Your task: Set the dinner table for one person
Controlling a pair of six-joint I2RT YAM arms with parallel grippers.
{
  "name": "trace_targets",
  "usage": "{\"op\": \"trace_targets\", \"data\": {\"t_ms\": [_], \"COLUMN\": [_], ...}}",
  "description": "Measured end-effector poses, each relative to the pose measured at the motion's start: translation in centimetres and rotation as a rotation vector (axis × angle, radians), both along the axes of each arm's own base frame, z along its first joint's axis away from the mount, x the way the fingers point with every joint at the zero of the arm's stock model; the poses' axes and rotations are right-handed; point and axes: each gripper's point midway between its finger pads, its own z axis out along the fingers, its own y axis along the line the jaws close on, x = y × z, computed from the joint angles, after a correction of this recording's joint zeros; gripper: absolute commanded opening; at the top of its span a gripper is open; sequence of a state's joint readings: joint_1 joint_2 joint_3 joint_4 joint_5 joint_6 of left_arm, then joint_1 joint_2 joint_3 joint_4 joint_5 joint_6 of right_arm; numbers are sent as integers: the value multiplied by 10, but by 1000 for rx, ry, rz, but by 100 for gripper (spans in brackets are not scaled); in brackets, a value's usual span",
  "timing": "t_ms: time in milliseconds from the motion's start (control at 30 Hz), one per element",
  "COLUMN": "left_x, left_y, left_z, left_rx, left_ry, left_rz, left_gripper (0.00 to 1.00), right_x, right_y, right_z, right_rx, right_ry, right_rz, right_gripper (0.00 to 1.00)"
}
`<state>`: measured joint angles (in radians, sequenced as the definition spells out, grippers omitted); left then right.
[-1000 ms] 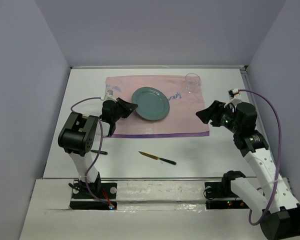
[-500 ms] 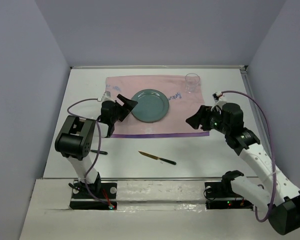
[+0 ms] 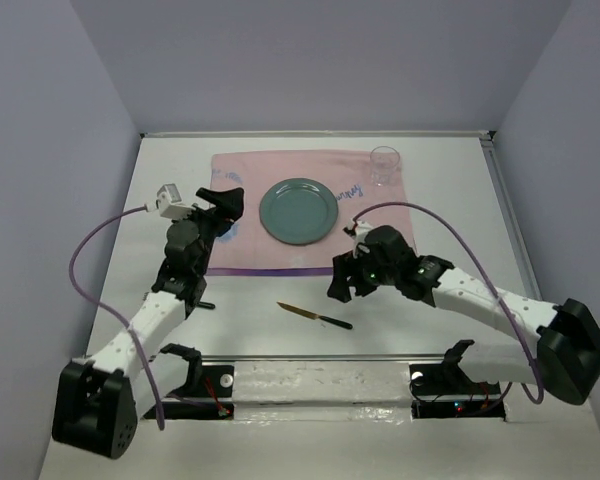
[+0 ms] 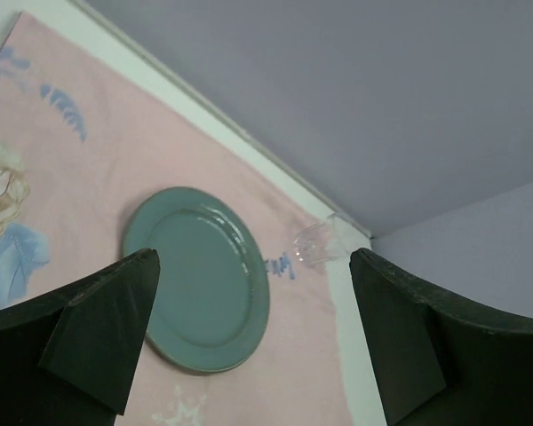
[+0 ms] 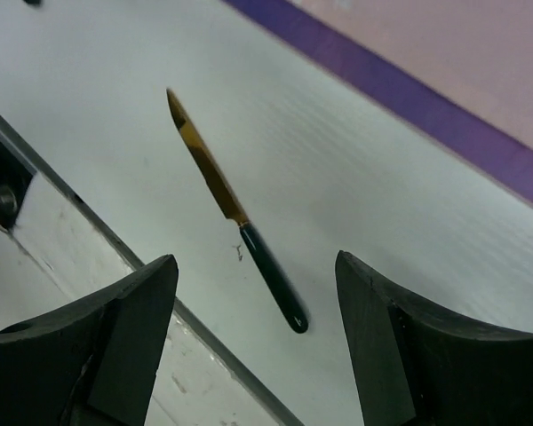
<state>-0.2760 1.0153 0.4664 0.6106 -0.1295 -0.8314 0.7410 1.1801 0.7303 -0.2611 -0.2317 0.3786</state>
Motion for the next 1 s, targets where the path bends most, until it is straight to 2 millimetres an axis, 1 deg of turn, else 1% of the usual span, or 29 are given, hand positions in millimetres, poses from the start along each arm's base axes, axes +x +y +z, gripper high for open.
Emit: {"op": "trace_targets", "data": {"t_ms": [33, 67, 100, 133, 200, 300, 367, 400, 467, 500, 567, 600, 633, 700, 733, 767, 833, 900, 933, 1000], "left_x": [-10, -16, -24, -35, -58, -93, -120, -130, -147, -151, -151, -148, -141, -125, -115, -104, -91, -84, -83, -88], "left_y": [2, 3, 6, 11, 23, 44, 60, 64, 71, 71, 68, 66, 61, 52, 45, 39, 33, 31, 32, 37], "left_z": [20, 29, 43, 59, 103, 165, 204, 217, 248, 255, 258, 256, 252, 239, 229, 218, 197, 179, 175, 173], "left_rx": [-1, 10, 17, 31, 69, 112, 146, 158, 191, 209, 253, 274, 304, 357, 389, 417, 473, 524, 536, 555], "left_ry": [-51, -66, -96, -126, -204, -322, -398, -420, -477, -489, -486, -474, -452, -400, -363, -324, -258, -198, -188, -191], "left_rz": [-1, -2, 1, 7, 32, 88, 135, 148, 160, 156, 140, 130, 106, 64, 34, 7, -32, -53, -54, -38], "left_gripper": [99, 99, 99, 99, 99, 99, 99, 99, 99, 99, 99, 99, 99, 99, 99, 99, 99, 99, 99, 99], "right_x": [-7, -12, -20, -23, -32, -32, -28, -21, -12, -8, -2, 0, 0, 3, 3, 3, 3, 7, 10, 12], "right_y": [7, 11, 18, 20, 31, 50, 70, 89, 123, 141, 174, 200, 214, 248, 254, 267, 282, 294, 302, 309], "right_z": [-9, -14, -24, -27, -37, -37, -35, -32, -27, -26, -24, -22, -22, -24, -27, -33, -43, -51, -56, -63], "right_rx": [-29, -45, -78, -91, -125, -114, -97, -79, -47, -36, -15, 3, 12, 33, 33, 35, 23, 6, -6, -22], "right_ry": [11, 16, 24, 26, 29, 6, -7, -25, -53, -72, -110, -140, -154, -194, -197, -205, -212, -228, -241, -251], "right_rz": [33, 53, 85, 98, 139, 172, 199, 218, 263, 289, 334, 378, 399, 452, 464, 485, 513, 532, 543, 553], "right_gripper": [77, 77, 77, 77, 75, 71, 69, 68, 63, 62, 60, 61, 62, 67, 70, 74, 76, 79, 81, 82]}}
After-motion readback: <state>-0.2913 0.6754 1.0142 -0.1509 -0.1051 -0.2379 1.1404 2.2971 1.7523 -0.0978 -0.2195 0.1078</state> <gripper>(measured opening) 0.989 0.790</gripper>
